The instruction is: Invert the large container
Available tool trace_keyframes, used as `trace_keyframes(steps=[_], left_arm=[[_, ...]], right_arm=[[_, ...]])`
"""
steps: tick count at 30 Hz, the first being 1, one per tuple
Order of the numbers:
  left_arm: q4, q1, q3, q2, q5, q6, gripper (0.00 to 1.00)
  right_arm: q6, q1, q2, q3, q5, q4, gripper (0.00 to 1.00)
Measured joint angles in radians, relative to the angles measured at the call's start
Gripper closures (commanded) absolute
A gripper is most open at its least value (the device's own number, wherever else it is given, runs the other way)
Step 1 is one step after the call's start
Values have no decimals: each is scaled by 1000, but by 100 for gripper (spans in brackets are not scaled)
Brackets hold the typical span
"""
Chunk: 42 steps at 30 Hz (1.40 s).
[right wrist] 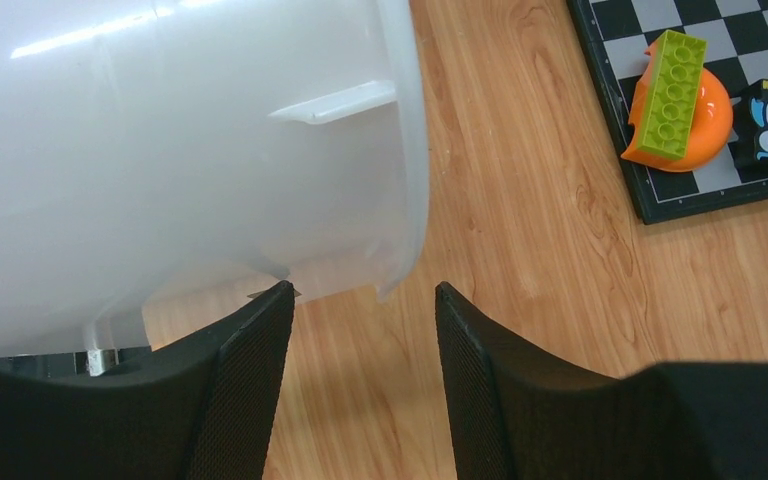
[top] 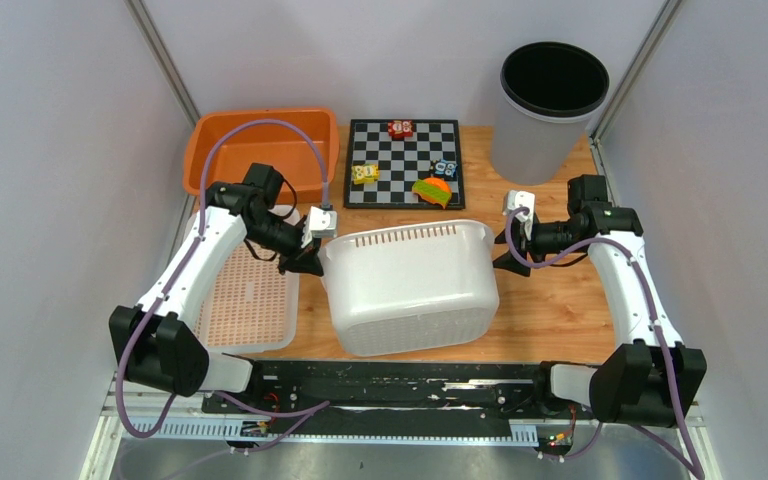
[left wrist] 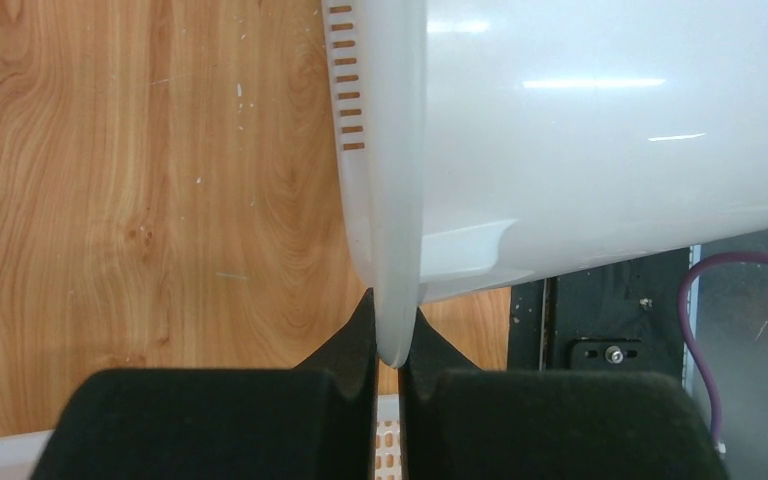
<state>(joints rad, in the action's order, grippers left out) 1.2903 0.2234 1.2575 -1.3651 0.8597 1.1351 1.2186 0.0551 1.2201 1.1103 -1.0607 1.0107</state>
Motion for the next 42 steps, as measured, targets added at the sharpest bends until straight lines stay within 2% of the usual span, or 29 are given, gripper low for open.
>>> trace_keyframes(steps=[6,10,21,28,34,42], left_arm=[[22,-5,7,-5,-3,20,100],[28,-6,22,-21,-6,22,100],[32,-14,72,-79,-15,24,100],[-13,-14,68,-82,-13,-58,100],[-119,-16,29,-72,-16,-241,100],[-263,-18,-26,-19,-78,-498,100]], right_arm=[[81,2,0,-16,-37,3,45],[148,2,11,-18,-57,27,55],[354,18,121,23,-114,241,97],[370,55,190,77,-154,364,98],[382,73,289,154,-184,451,98],[292,87,383,175,-235,455,98]])
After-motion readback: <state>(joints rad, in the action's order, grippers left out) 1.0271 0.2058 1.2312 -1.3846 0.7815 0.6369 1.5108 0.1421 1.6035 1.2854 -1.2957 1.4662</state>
